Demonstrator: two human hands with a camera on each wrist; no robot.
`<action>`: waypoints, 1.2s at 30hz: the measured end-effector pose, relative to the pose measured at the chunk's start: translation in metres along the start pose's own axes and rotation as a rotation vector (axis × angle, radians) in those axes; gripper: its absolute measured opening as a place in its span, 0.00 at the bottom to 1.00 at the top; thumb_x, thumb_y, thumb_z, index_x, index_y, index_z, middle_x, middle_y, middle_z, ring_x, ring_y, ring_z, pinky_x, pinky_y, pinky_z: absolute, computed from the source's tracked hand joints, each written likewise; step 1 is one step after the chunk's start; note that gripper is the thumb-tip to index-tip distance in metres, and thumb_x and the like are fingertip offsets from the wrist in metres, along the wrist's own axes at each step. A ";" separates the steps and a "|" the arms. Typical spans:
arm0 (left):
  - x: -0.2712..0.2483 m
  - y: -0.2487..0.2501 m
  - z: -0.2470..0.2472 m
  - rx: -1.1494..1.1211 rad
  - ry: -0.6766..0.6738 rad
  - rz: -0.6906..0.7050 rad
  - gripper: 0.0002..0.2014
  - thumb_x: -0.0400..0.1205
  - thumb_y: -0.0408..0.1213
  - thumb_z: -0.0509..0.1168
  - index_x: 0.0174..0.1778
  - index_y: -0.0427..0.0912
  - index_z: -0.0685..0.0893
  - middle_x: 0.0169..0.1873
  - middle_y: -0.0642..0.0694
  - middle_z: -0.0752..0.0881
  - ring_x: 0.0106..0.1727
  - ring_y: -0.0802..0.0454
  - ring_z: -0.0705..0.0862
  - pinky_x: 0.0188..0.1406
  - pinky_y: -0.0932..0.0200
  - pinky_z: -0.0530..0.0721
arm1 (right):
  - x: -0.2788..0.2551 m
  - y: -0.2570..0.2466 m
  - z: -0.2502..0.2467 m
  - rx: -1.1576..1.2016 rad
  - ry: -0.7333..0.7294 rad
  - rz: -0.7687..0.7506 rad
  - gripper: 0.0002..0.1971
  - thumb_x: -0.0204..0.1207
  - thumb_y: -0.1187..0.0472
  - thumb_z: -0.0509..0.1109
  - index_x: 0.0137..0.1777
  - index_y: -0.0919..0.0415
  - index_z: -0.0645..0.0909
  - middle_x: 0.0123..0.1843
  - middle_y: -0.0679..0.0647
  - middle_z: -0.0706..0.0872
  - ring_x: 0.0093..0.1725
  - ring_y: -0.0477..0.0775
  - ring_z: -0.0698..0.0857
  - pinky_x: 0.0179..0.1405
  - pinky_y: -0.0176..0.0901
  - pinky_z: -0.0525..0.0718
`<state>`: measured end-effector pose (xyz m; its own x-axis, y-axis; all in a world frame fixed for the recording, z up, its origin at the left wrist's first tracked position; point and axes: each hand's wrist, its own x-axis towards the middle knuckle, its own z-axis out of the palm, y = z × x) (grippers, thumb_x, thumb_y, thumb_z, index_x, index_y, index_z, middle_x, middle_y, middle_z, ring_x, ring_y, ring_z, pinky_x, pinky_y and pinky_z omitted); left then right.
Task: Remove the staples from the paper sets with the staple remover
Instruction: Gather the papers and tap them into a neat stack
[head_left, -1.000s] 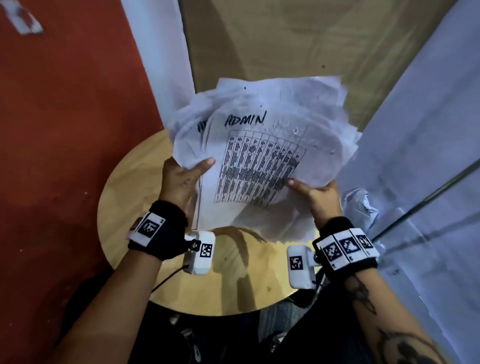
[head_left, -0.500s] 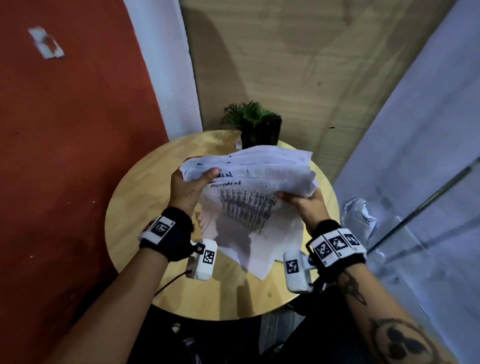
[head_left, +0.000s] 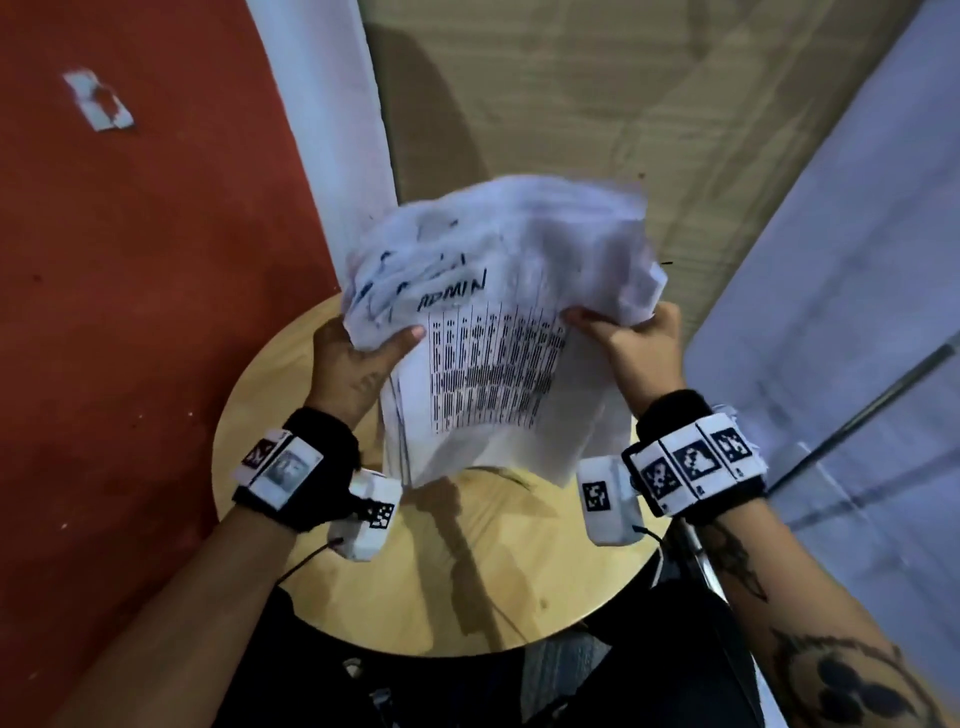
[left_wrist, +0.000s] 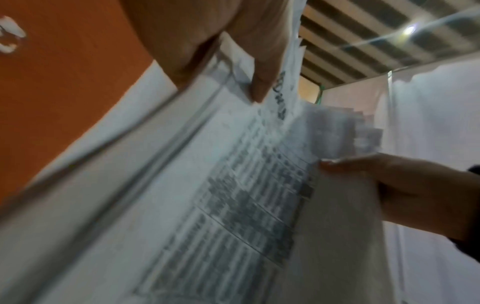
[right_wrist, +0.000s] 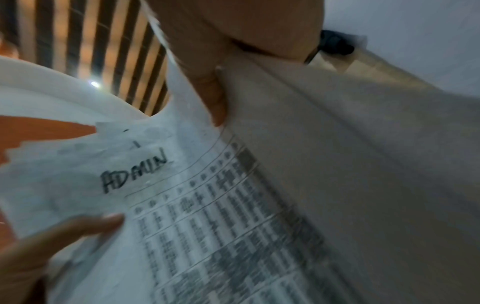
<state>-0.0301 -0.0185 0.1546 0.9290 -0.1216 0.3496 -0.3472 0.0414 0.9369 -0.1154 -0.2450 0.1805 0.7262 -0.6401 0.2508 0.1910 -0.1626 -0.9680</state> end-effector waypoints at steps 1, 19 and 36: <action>-0.007 0.008 0.005 -0.031 0.031 0.068 0.19 0.71 0.31 0.75 0.51 0.59 0.84 0.47 0.66 0.89 0.54 0.64 0.86 0.58 0.64 0.81 | -0.005 -0.003 0.004 0.007 0.060 -0.048 0.09 0.57 0.59 0.81 0.32 0.60 0.84 0.33 0.48 0.86 0.38 0.46 0.80 0.40 0.48 0.84; -0.051 -0.037 -0.002 -0.244 0.162 -0.138 0.17 0.70 0.21 0.74 0.47 0.46 0.86 0.41 0.61 0.91 0.47 0.61 0.89 0.54 0.58 0.85 | -0.078 0.100 0.016 0.291 -0.026 0.333 0.32 0.59 0.73 0.82 0.63 0.58 0.77 0.55 0.57 0.88 0.54 0.56 0.87 0.51 0.52 0.87; -0.021 -0.062 -0.048 -0.236 -0.162 -0.355 0.41 0.45 0.50 0.87 0.56 0.45 0.86 0.54 0.46 0.90 0.59 0.47 0.87 0.68 0.43 0.77 | -0.048 0.142 0.016 0.034 -0.376 0.564 0.36 0.55 0.71 0.84 0.65 0.62 0.74 0.58 0.57 0.84 0.62 0.59 0.83 0.56 0.48 0.83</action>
<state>-0.0224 0.0291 0.0895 0.9466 -0.3218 0.0194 0.0450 0.1914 0.9805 -0.1131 -0.2254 0.0312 0.9001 -0.3142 -0.3019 -0.2679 0.1473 -0.9521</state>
